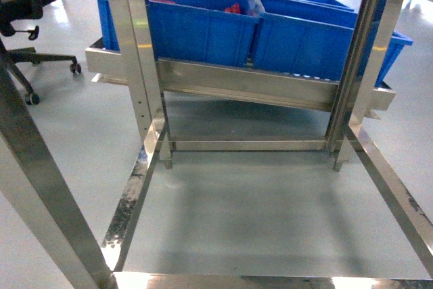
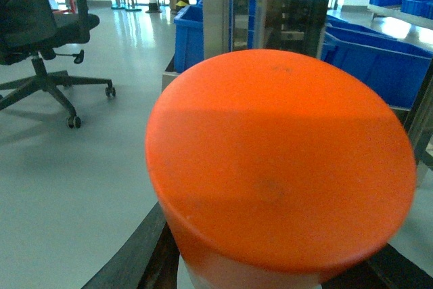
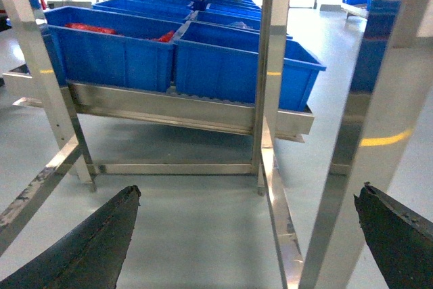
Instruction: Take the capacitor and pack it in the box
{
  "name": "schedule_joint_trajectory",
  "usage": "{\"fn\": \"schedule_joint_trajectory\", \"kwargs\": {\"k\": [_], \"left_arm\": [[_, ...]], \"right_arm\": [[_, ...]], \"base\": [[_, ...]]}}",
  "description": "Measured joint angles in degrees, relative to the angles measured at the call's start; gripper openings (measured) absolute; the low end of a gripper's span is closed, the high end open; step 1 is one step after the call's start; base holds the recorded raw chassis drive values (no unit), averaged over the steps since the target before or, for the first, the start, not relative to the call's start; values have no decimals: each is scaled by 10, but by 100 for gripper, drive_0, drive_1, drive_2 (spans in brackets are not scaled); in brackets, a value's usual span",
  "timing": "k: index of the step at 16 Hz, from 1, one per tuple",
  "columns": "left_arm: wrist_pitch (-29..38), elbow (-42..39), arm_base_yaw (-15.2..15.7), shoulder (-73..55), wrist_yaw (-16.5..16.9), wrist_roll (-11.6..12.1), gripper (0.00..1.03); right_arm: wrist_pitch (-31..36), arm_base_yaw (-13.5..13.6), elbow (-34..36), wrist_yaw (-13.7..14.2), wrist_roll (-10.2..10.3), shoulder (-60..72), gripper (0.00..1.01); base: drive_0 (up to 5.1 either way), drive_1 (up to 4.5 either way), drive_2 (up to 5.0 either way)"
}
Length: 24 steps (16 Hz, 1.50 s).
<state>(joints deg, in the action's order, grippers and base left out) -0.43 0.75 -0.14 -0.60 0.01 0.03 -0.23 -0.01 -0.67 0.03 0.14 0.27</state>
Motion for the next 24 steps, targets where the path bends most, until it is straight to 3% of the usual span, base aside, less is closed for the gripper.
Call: {"fn": "schedule_joint_trajectory", "kwargs": {"k": [24], "left_arm": [[1, 0, 0, 0, -2, 0, 44]], "right_arm": [[2, 0, 0, 0, 0, 0, 98]], "base": [[-496, 245, 245]]}}
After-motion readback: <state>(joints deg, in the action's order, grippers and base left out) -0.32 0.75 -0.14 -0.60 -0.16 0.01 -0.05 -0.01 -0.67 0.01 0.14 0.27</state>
